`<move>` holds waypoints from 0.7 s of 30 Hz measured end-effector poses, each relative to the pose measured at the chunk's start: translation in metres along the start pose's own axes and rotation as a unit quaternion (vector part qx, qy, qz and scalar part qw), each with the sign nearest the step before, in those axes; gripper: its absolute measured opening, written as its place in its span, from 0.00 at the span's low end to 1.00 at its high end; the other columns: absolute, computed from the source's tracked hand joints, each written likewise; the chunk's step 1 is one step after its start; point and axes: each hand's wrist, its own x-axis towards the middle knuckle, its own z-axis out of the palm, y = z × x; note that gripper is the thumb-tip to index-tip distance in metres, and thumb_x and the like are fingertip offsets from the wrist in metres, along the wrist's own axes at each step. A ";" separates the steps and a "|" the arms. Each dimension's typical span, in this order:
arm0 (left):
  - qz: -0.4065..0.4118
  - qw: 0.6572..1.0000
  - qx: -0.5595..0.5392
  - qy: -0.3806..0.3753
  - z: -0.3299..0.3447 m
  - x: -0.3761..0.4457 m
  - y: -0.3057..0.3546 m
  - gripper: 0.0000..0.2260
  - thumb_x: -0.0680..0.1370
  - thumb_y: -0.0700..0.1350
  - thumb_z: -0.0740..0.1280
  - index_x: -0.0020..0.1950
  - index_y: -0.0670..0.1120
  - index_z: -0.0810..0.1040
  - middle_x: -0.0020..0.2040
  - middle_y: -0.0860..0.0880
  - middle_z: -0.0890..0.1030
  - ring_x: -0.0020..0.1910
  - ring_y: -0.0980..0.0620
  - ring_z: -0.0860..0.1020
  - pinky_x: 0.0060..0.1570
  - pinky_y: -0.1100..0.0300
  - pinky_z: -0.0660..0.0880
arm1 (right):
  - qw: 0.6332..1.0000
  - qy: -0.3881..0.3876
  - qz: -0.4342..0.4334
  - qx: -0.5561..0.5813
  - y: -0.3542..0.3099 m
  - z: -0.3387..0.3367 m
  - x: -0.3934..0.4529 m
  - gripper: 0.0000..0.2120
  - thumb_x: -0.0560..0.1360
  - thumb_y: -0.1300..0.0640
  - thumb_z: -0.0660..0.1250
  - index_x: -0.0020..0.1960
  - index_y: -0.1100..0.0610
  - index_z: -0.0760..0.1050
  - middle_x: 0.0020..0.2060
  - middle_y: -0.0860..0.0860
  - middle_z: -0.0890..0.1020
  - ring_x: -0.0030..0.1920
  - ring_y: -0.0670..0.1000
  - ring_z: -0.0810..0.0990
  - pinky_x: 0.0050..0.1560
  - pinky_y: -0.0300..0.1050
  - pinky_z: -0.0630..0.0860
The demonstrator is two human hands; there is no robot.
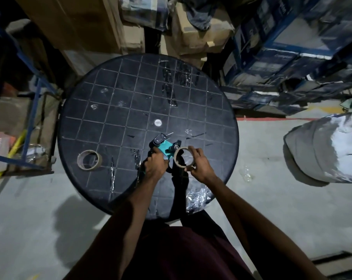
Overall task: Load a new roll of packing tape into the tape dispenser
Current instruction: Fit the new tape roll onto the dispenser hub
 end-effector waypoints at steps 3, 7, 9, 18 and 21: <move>-0.030 0.998 -0.050 0.001 -0.001 0.005 0.006 0.33 0.74 0.54 0.75 0.69 0.38 0.64 0.61 0.38 0.78 0.59 0.37 0.79 0.53 0.46 0.76 | 1.000 -0.005 0.000 -0.004 0.004 -0.001 -0.001 0.44 0.69 0.65 0.78 0.77 0.51 0.59 0.70 0.56 0.67 0.55 0.56 0.80 0.57 0.52 0.81; -0.053 0.996 -0.047 0.049 -0.004 0.005 0.012 0.41 0.68 0.51 0.78 0.73 0.41 0.60 0.66 0.37 0.72 0.64 0.36 0.73 0.57 0.44 0.75 | 1.000 -0.016 -0.017 -0.013 0.011 -0.008 0.005 0.43 0.68 0.64 0.79 0.77 0.51 0.60 0.68 0.56 0.68 0.54 0.56 0.80 0.55 0.52 0.81; -0.023 0.996 -0.041 0.079 -0.006 0.001 0.014 0.38 0.69 0.47 0.76 0.74 0.42 0.61 0.66 0.38 0.71 0.64 0.38 0.73 0.58 0.46 0.76 | 0.999 -0.022 -0.025 -0.015 0.015 -0.014 0.011 0.44 0.68 0.64 0.79 0.76 0.51 0.60 0.68 0.56 0.68 0.57 0.58 0.79 0.56 0.52 0.81; 0.147 0.984 -0.101 0.008 -0.019 -0.006 0.046 0.37 0.67 0.43 0.79 0.74 0.44 0.68 0.68 0.43 0.72 0.69 0.43 0.72 0.68 0.58 0.67 | 0.994 -0.038 -0.100 0.007 0.017 -0.044 0.048 0.46 0.65 0.61 0.80 0.78 0.57 0.62 0.72 0.57 0.68 0.70 0.60 0.72 0.69 0.49 0.71; 0.122 0.982 -0.138 0.046 -0.021 -0.008 0.057 0.36 0.69 0.41 0.78 0.75 0.45 0.69 0.68 0.43 0.72 0.68 0.45 0.72 0.69 0.59 0.66 | 0.993 -0.033 -0.109 0.033 0.017 -0.055 0.060 0.46 0.65 0.63 0.80 0.78 0.59 0.62 0.72 0.58 0.71 0.70 0.58 0.72 0.69 0.47 0.71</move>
